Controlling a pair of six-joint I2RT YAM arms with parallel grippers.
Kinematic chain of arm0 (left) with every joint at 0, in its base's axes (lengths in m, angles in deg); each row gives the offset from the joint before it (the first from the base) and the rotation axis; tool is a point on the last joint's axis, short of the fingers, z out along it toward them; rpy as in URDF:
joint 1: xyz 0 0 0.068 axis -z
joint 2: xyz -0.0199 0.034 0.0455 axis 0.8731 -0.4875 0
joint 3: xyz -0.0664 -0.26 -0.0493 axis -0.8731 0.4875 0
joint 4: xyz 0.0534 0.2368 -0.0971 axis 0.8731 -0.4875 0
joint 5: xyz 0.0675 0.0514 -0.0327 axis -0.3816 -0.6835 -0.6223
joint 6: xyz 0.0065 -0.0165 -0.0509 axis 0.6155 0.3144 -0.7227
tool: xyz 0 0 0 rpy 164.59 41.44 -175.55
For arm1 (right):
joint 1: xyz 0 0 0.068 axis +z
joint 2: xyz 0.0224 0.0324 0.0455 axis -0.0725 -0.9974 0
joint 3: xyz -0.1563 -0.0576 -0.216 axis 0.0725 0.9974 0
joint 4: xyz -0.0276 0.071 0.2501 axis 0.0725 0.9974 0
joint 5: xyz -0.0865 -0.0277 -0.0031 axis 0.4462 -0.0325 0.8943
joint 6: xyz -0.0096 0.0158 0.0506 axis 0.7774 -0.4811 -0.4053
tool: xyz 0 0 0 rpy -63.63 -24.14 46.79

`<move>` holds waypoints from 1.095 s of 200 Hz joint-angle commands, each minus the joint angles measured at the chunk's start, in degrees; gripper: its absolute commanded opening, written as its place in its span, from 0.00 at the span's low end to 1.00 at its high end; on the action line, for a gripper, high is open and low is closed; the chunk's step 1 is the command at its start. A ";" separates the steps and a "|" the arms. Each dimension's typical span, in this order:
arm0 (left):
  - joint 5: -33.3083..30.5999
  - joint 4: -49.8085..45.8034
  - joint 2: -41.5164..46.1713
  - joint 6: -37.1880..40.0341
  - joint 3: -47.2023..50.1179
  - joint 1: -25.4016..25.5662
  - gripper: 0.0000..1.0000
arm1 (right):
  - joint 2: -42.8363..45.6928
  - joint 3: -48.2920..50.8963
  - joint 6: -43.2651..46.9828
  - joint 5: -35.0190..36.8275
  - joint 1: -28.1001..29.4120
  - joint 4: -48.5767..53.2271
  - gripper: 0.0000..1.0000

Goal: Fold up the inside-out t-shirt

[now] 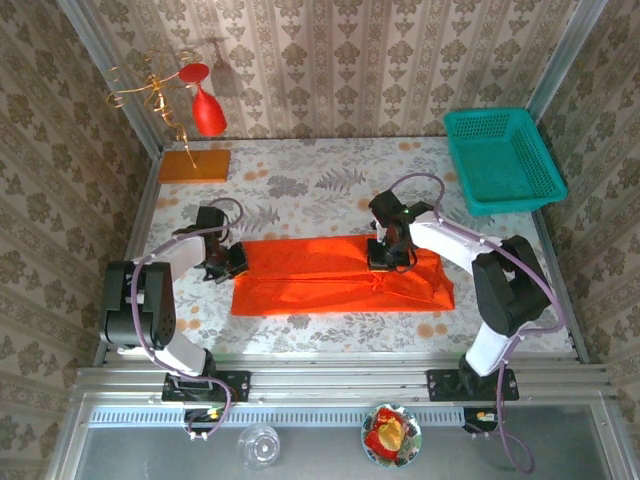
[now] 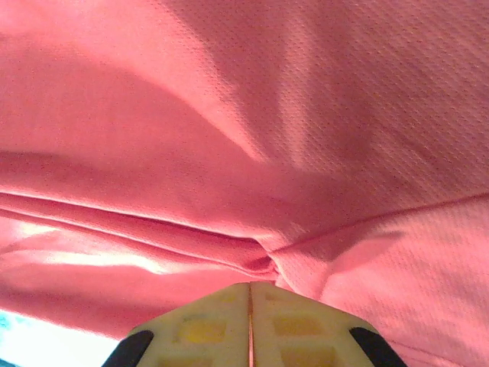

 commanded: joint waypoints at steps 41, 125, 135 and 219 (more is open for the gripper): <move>0.64 1.41 0.27 2.13 1.73 -2.99 0.00 | -7.92 3.23 -2.38 -0.94 -0.13 -3.46 0.09; 0.91 0.79 1.44 4.07 2.97 -6.89 0.00 | 6.54 5.13 3.86 1.99 -10.96 1.64 0.22; 0.91 0.66 1.38 4.33 2.90 -7.23 0.00 | 7.23 5.66 6.28 3.52 -13.80 2.98 0.26; 1.44 0.29 0.50 4.79 1.39 -7.91 0.01 | -1.32 2.71 18.03 14.23 -20.09 8.72 0.55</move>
